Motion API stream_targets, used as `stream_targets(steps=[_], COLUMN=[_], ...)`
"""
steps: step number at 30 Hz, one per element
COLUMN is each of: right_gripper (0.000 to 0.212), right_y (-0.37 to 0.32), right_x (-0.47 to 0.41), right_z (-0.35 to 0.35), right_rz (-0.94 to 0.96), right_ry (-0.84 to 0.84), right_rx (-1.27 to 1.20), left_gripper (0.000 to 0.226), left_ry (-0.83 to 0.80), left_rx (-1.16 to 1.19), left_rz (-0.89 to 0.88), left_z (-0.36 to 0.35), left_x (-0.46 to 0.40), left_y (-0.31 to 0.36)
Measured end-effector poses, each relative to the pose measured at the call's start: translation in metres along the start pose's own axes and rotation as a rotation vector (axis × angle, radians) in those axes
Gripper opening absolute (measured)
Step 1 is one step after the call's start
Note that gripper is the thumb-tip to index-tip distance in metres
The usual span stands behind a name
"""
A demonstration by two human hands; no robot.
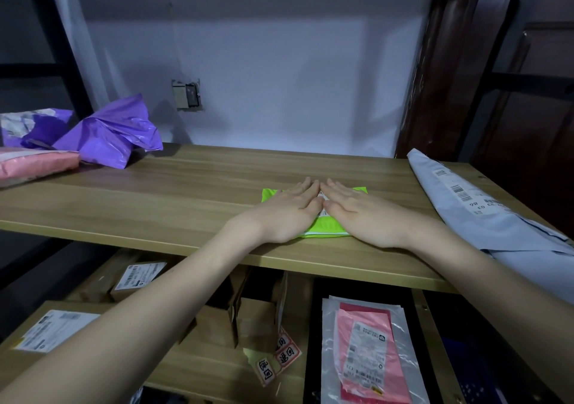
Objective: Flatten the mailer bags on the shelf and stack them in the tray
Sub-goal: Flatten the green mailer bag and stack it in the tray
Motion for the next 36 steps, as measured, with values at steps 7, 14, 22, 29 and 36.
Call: stream_targets(steps=[7, 14, 22, 29, 36], right_gripper=[0.053, 0.053, 0.050, 0.057, 0.045], right_y=[-0.001, 0.002, -0.001, -0.002, -0.004], right_x=[0.000, -0.002, 0.005, 0.037, 0.080], right_z=[0.001, -0.001, 0.010, 0.035, 0.051], right_rz=[-0.003, -0.008, 0.010, -0.075, -0.098], right_ry=[-0.005, 0.009, 0.157, 0.402, 0.547], right_rx=[-0.006, -0.006, -0.006, 0.060, 0.135], left_gripper=[0.052, 0.053, 0.054, 0.062, 0.073], left_ry=[-0.008, 0.017, 0.101, 0.222, 0.113], left_rx=[-0.012, 0.006, 0.154, 0.231, 0.446], left_rz=[-0.015, -0.009, -0.025, 0.020, 0.139], left_z=[0.000, 0.000, 0.013, 0.032, 0.040], left_x=[0.000, -0.001, 0.004, 0.019, 0.033], left_y=[0.002, 0.001, 0.000, -0.003, -0.019])
Point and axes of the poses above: each hand's wrist, its own x-axis away from the middle knuckle, its own z-axis out of the back of the hand, y = z × x, the point moved 10 cm from there along -x, towards the middle knuckle, and after that the axes turned 8 degrees about z, right-handed, at the moved point
